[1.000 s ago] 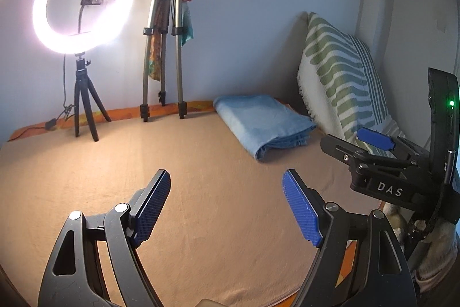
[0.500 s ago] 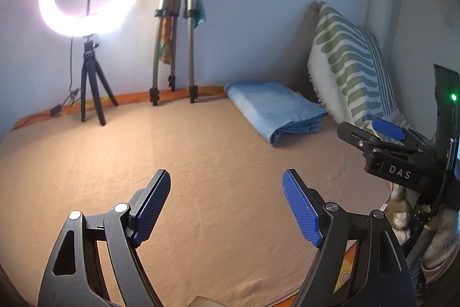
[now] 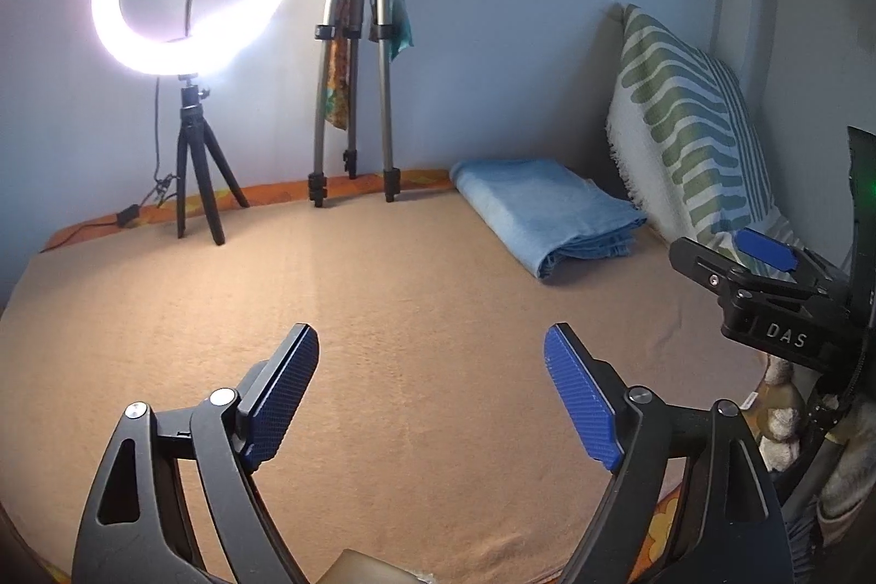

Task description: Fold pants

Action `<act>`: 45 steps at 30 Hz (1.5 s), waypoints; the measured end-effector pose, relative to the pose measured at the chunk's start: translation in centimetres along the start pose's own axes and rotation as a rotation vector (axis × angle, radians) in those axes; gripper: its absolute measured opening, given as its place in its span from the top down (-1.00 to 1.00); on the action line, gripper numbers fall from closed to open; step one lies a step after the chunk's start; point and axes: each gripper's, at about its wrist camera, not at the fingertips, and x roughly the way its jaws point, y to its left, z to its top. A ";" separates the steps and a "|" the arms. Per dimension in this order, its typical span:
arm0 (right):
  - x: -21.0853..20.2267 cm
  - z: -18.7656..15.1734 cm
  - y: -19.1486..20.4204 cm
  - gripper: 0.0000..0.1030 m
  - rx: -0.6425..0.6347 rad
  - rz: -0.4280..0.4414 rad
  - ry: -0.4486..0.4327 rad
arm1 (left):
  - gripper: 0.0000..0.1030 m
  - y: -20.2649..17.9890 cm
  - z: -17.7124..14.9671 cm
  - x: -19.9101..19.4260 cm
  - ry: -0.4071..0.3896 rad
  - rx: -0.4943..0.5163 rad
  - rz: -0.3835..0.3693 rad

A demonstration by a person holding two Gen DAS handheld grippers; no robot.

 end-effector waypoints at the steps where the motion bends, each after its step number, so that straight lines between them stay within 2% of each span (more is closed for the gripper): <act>1: 0.0 0.0 -0.1 -0.98 0.002 0.001 0.000 | -0.70 0.1 0.1 0.0 -0.002 -0.004 0.004; 4: 0.0 0.0 0.0 -0.99 0.000 -0.001 -0.001 | -0.84 0.3 0.1 -0.2 -0.017 -0.008 0.006; 8: -0.1 0.1 0.1 -1.00 -0.005 -0.001 -0.007 | -0.86 0.5 0.2 -0.2 -0.016 -0.020 0.000; 14: 0.0 0.1 0.2 -1.00 -0.005 0.000 -0.004 | -0.88 0.2 0.1 0.1 -0.003 0.005 0.050; 16: 0.0 0.1 0.2 -1.00 -0.007 -0.003 -0.006 | -0.95 0.3 -0.1 0.2 0.001 0.016 0.070; 29: 0.1 0.0 0.6 -1.00 -0.008 -0.001 0.001 | -0.95 0.3 -0.5 0.2 0.008 0.011 0.041; 45: 0.4 -0.3 0.8 -1.00 -0.005 0.003 0.018 | -0.95 0.5 -0.6 0.0 -0.009 0.003 0.039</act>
